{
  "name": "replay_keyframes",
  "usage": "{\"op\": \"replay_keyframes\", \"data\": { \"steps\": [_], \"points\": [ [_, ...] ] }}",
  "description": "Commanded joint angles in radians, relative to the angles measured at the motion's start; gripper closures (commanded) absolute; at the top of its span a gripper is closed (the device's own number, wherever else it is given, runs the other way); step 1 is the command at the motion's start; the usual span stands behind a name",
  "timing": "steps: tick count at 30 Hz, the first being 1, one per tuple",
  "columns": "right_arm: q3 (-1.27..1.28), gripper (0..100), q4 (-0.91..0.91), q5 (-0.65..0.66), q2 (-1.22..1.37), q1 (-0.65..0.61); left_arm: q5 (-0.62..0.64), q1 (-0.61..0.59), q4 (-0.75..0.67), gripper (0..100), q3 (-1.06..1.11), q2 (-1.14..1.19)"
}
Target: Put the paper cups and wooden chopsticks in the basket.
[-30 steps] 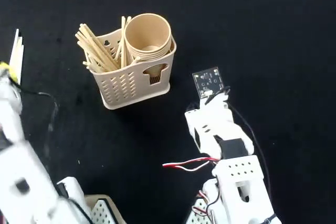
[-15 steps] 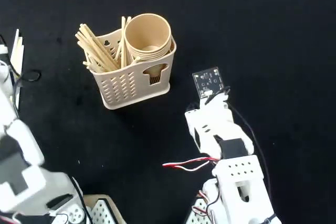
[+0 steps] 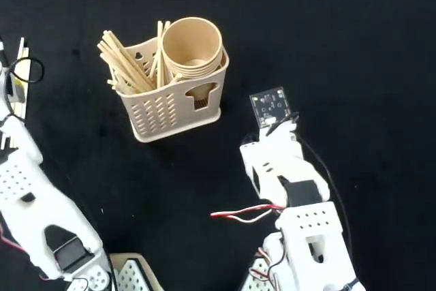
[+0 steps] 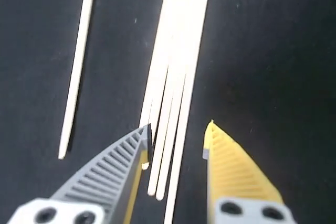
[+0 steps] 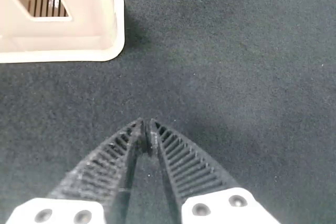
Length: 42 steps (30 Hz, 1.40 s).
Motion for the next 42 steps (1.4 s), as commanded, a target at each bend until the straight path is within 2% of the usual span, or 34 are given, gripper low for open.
{"op": "replay_keyframes", "data": {
  "steps": [1, 7, 13, 17, 21, 24, 27, 32, 39, 42],
  "points": [
    [-0.007, 98.4, -0.018, 0.008, -0.013, -0.006, -0.009, 0.030, 0.114, 82, -0.397, 0.207],
    [-0.005, 98.4, -0.018, 0.008, -0.013, -0.009, -0.002, 0.053, 0.187, 82, -0.731, 0.411],
    [-0.005, 98.4, -0.018, 0.008, -0.013, -0.006, 0.046, 0.048, 0.097, 82, -0.691, 0.494],
    [-0.005, 98.4, -0.018, 0.008, -0.013, -0.006, 0.044, 0.035, 0.087, 82, -0.684, 0.500],
    [-0.005, 98.4, -0.018, 0.008, -0.013, -0.006, 0.049, 0.027, 0.107, 84, -0.680, 0.500],
    [-0.007, 98.4, -0.018, 0.008, -0.013, -0.006, 0.058, 0.036, 0.196, 90, -0.714, 0.499],
    [-0.007, 98.4, -0.018, 0.008, -0.013, -0.006, 0.061, 0.041, 0.204, 88, -0.751, 0.509],
    [-0.007, 98.4, -0.018, 0.008, -0.013, -0.006, 0.063, 0.038, 0.180, 84, -0.679, 0.509],
    [-0.007, 98.4, -0.018, 0.008, -0.013, -0.006, 0.058, 0.041, 0.043, 84, -0.437, 0.509],
    [-0.007, 98.4, -0.018, 0.008, -0.013, -0.006, 0.060, 0.041, 0.046, 85, -0.421, 0.500]
  ]
}}
